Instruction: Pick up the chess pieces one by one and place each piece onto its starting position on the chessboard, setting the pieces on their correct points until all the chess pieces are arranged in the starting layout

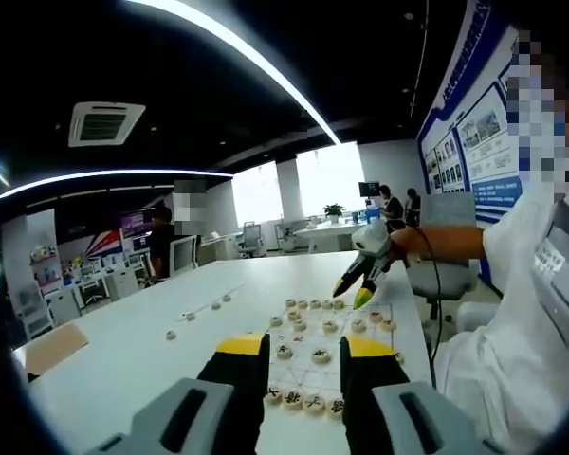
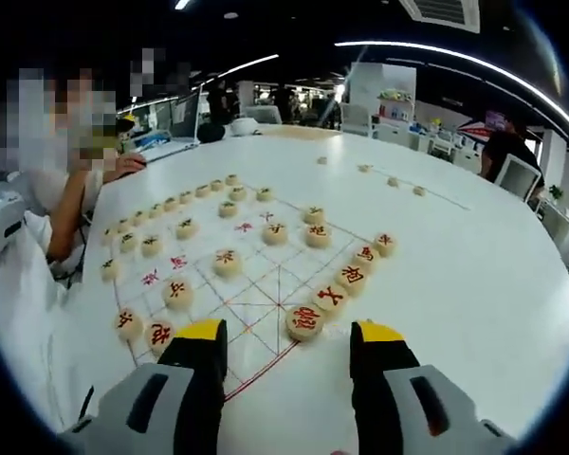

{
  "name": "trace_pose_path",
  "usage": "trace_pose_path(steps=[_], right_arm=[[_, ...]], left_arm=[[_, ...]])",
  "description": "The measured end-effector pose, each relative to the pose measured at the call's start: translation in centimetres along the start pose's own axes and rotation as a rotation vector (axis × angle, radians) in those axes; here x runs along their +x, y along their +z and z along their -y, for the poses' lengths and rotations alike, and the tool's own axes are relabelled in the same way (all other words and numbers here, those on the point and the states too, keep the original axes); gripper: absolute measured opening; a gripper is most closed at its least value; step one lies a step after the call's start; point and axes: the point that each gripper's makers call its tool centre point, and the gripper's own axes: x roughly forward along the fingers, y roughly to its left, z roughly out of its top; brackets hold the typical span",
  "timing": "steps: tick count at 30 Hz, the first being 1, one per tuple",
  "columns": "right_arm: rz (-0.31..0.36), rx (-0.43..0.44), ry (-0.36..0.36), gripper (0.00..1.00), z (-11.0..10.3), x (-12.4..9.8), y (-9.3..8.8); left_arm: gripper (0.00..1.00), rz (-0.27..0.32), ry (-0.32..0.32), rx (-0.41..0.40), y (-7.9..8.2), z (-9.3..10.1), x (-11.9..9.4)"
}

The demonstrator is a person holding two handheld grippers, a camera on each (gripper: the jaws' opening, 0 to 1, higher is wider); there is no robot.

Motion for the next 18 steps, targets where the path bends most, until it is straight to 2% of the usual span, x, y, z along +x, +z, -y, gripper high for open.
trace_pose_path(steps=[6, 13, 18], right_arm=[[0.047, 0.081, -0.027, 0.48, 1.6, 0.5, 1.7], [0.029, 0.104, -0.059, 0.45, 5.3, 4.3, 3.9], [-0.009, 0.110, -0.082, 0.42, 8.0, 7.5, 5.1]], left_arm=[[0.31, 0.004, 0.000, 0.000, 0.2, 0.0, 0.0], [0.31, 0.000, 0.000, 0.000, 0.0, -0.1, -0.1], [0.31, 0.006, 0.018, -0.009, 0.0, -0.7, -0.3]])
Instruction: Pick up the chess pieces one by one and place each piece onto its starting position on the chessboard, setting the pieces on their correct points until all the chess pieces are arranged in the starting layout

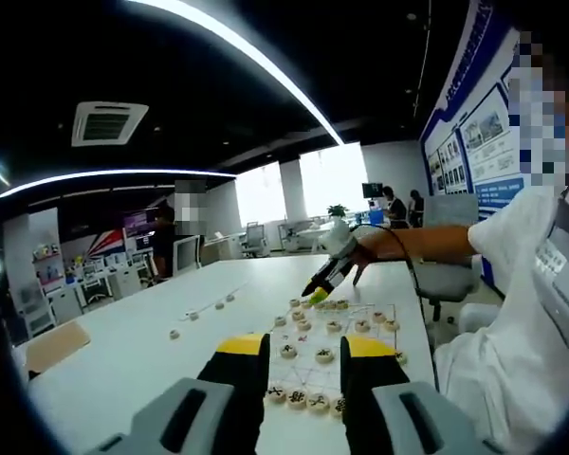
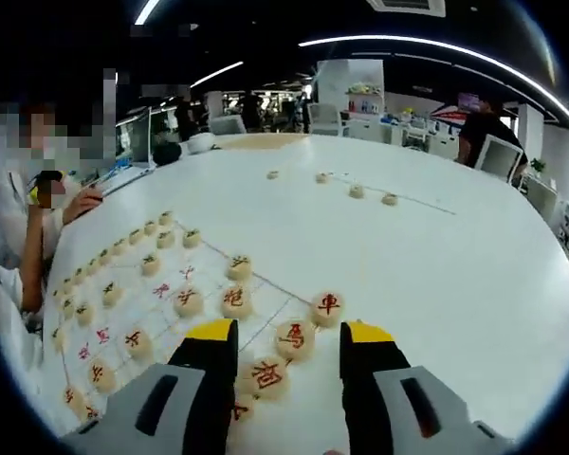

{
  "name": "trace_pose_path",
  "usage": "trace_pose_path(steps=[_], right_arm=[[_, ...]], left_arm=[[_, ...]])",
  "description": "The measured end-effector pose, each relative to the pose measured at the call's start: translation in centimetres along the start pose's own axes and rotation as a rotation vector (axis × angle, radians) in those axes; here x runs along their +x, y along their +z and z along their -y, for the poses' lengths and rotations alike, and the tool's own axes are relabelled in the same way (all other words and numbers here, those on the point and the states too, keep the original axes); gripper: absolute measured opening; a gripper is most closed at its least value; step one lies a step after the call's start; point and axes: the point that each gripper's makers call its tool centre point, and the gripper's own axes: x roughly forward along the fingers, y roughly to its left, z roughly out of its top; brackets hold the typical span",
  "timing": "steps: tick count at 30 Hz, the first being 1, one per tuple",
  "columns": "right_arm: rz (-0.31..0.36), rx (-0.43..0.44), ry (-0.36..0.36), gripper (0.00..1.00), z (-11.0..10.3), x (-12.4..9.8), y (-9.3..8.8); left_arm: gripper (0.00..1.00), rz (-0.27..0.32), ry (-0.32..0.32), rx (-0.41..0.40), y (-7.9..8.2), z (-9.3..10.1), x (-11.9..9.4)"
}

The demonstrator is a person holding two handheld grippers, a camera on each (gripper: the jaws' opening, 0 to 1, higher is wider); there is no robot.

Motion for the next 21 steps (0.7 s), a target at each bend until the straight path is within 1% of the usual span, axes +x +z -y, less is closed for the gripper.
trace_pose_path(steps=[6, 9, 10, 11, 12, 13, 16, 17, 19, 21], right_arm=[[0.000, 0.024, -0.048, 0.41, 2.6, 5.1, 3.4], [-0.020, 0.004, -0.101, 0.40, 4.4, 7.8, 4.7], [-0.017, 0.000, -0.143, 0.39, 5.4, 8.6, 5.3], [-0.016, -0.005, -0.161, 0.37, 5.9, 9.1, 5.6], [-0.007, -0.010, -0.194, 0.36, 6.8, 10.2, 6.4], [-0.007, -0.015, -0.194, 0.35, 6.9, 10.7, 6.8], [0.032, -0.029, -0.237, 0.35, 8.2, 12.7, 8.8], [0.042, 0.006, -0.242, 0.35, 8.8, 13.5, 9.7], [0.078, 0.017, -0.252, 0.35, 8.2, 13.9, 10.8], [0.099, 0.066, -0.260, 0.33, 9.4, 14.8, 12.2]], left_arm=[[0.31, 0.000, 0.000, 0.003, 0.0, 0.0, -0.2], [0.31, 0.004, 0.003, 0.003, 0.1, 0.0, -0.3], [0.31, 0.005, 0.004, 0.002, 0.0, -0.1, -0.3], [0.31, 0.004, 0.004, 0.003, 0.0, -0.1, -0.4], [0.31, 0.004, 0.005, 0.002, 0.0, -0.1, -0.4], [0.31, 0.002, 0.008, 0.000, -0.1, -0.3, -0.4], [0.31, -0.014, 0.021, 0.002, -0.6, -0.8, -0.3], [0.31, -0.019, 0.027, 0.003, -0.7, -0.9, -0.2], [0.31, -0.025, 0.030, 0.001, -0.9, -1.1, -0.2], [0.31, -0.028, 0.033, 0.000, -1.0, -1.2, -0.2]])
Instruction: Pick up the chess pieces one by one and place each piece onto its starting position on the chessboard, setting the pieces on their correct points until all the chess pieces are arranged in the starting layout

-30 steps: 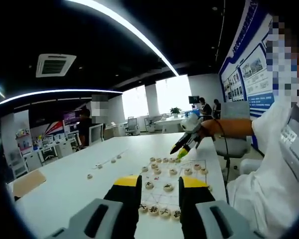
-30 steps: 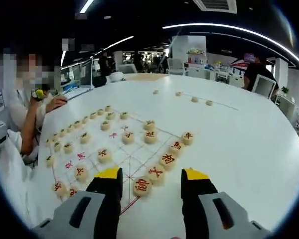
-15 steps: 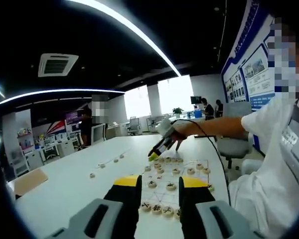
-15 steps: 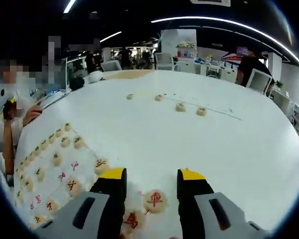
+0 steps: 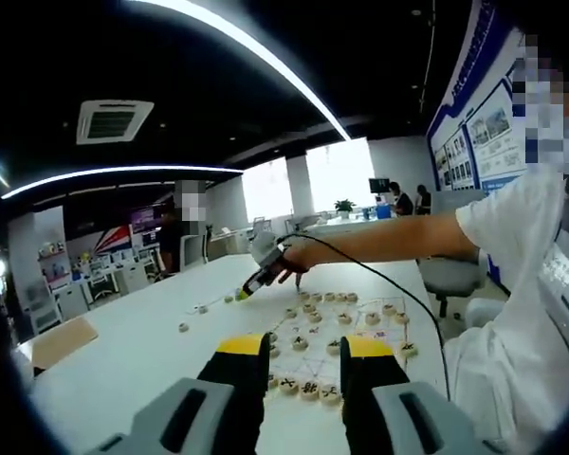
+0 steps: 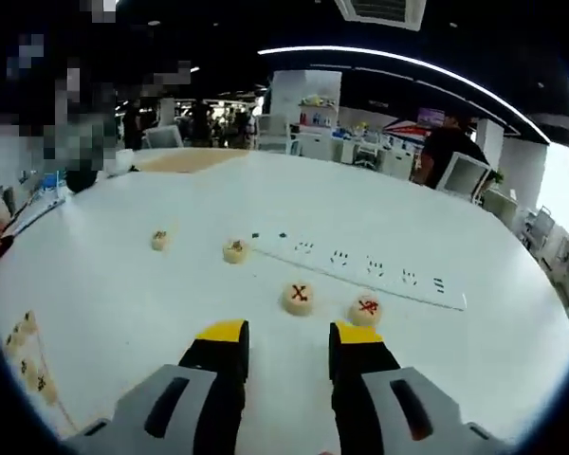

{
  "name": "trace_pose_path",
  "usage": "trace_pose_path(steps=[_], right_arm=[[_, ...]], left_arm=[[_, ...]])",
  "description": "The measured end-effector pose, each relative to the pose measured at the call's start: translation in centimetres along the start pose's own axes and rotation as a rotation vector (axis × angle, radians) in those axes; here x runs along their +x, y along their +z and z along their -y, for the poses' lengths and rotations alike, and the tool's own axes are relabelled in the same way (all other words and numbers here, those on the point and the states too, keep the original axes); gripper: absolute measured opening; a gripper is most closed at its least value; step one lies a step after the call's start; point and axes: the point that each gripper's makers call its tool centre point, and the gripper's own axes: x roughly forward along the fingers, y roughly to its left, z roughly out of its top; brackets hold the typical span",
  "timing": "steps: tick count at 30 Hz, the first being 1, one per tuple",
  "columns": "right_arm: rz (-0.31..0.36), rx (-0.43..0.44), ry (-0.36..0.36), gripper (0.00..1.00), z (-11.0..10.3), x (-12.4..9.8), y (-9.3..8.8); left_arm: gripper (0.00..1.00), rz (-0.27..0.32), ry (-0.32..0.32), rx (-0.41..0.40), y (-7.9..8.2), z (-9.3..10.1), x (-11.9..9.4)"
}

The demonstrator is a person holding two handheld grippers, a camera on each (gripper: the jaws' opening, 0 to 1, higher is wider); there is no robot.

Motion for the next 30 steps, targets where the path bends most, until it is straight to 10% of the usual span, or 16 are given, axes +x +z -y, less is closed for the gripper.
trace_pose_path(steps=[14, 28, 30], right_arm=[[-0.081, 0.029, -0.050, 0.25, 0.1, 2.7, -1.0], [-0.054, 0.013, 0.005, 0.16, -0.1, 0.7, -0.2], [-0.046, 0.087, -0.018, 0.03, 0.8, -0.3, 0.0]], left_arm=[[0.31, 0.006, -0.001, 0.010, 0.3, -0.1, -0.1], [0.31, 0.004, 0.001, 0.000, 0.3, -0.4, 0.0], [0.31, 0.005, 0.005, -0.001, 0.4, -0.5, 0.0]])
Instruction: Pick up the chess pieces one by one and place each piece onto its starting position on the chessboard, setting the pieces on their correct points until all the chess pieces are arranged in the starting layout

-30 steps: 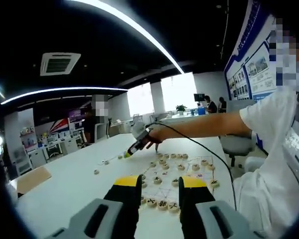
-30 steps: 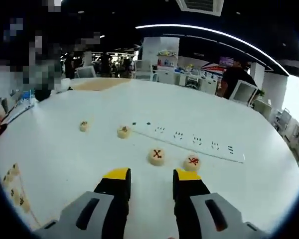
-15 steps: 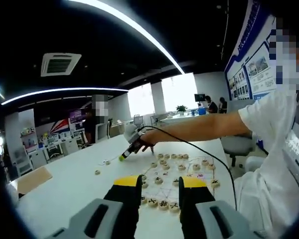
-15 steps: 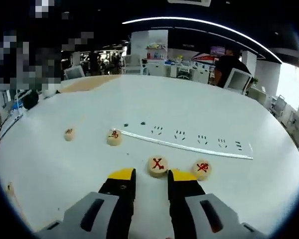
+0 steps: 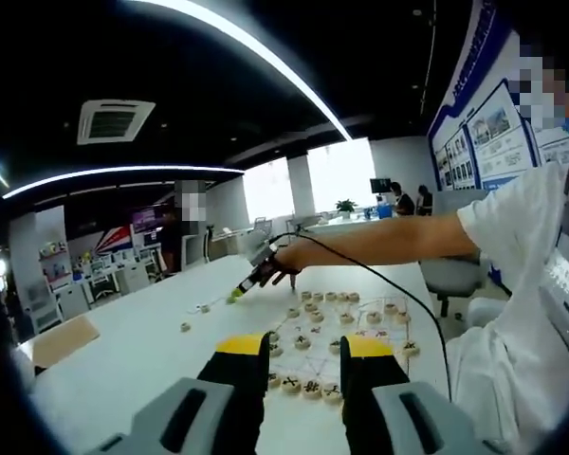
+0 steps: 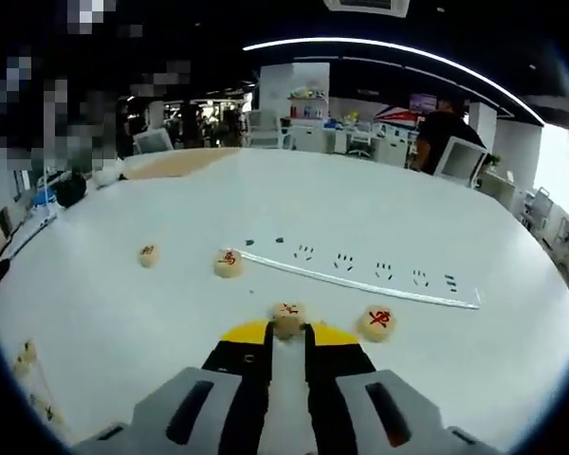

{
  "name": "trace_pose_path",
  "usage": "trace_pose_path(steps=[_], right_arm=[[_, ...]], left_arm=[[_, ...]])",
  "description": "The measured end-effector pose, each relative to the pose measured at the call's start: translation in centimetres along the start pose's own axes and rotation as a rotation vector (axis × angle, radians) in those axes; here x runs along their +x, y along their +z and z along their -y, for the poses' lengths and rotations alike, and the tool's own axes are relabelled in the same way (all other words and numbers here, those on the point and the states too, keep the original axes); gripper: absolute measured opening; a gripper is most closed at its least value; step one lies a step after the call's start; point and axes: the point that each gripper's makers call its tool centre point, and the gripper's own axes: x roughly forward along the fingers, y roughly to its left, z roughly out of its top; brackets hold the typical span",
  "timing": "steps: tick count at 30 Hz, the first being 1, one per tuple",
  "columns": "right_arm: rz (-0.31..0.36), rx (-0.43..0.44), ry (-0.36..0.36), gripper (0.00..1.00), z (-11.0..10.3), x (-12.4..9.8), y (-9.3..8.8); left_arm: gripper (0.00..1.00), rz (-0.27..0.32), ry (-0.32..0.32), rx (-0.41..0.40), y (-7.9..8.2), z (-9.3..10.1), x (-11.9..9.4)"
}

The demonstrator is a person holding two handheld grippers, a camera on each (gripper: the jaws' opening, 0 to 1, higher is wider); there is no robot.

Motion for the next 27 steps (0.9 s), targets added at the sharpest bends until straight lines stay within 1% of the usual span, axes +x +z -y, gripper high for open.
trace_pose_path(steps=[1, 2, 3, 4, 6, 7, 9, 11, 13, 14, 15, 18, 20, 22, 24, 25, 27], right_arm=[[0.010, 0.010, 0.024, 0.03, -0.2, -0.6, 0.0], [0.013, 0.000, 0.037, 0.03, -0.4, -1.0, -0.2], [-0.007, -0.031, 0.047, 0.03, -0.4, -1.6, -1.1], [-0.028, -0.032, 0.049, 0.03, -0.3, -2.0, -1.8], [-0.050, -0.038, 0.050, 0.04, 0.1, -2.3, -2.6], [-0.049, -0.044, 0.056, 0.05, 0.2, -2.7, -2.8], [-0.039, -0.052, 0.068, 0.12, 0.0, -3.0, -2.8], [-0.022, -0.063, 0.091, 0.25, -0.6, -2.9, -2.7], [-0.015, -0.077, 0.105, 0.34, -1.4, -2.5, -2.5], [-0.015, -0.094, 0.106, 0.35, -1.3, -1.9, -2.5], [-0.018, -0.107, 0.105, 0.36, -1.8, -1.6, -2.5], [-0.013, -0.116, 0.087, 0.36, -2.5, -0.4, -2.0], [-0.003, -0.112, 0.069, 0.35, -1.9, 1.0, -1.2], [-0.003, -0.107, 0.051, 0.35, -2.3, 1.7, -1.1], [-0.004, -0.116, 0.037, 0.35, -2.3, 3.0, -0.5], [0.000, -0.115, 0.028, 0.35, -2.7, 3.1, -0.6], [0.008, -0.104, 0.012, 0.34, -2.2, 4.3, 0.1]], left_arm=[[0.31, 0.004, 0.002, -0.001, 0.1, 0.0, -0.1], [0.31, 0.007, 0.002, 0.000, 0.2, 0.1, -0.1], [0.31, 0.011, -0.001, 0.001, 0.4, 0.2, -0.2], [0.31, 0.013, -0.004, 0.004, 0.4, 0.4, -0.2], [0.31, 0.012, -0.006, 0.007, 0.4, 0.5, -0.1], [0.31, 0.010, -0.006, 0.007, 0.4, 0.6, -0.1], [0.31, 0.008, -0.006, 0.009, 0.3, 0.7, -0.1], [0.31, 0.008, -0.008, 0.009, 0.3, 0.7, 0.0], [0.31, 0.007, -0.008, 0.007, 0.2, 0.7, 0.2], [0.31, 0.003, -0.008, 0.006, 0.0, 0.6, 0.3], [0.31, 0.001, -0.008, 0.003, -0.2, 0.5, 0.3], [0.31, -0.006, -0.004, -0.001, -0.4, 0.4, 0.3], [0.31, 0.000, -0.002, -0.005, -0.4, 0.3, 0.1], [0.31, 0.006, 0.001, -0.006, -0.3, 0.3, -0.2], [0.31, 0.008, 0.004, -0.008, -0.3, 0.3, -0.4], [0.31, 0.008, 0.005, -0.007, -0.4, 0.2, -0.5], [0.31, 0.017, 0.016, -0.011, -0.2, -0.2, -0.7]])
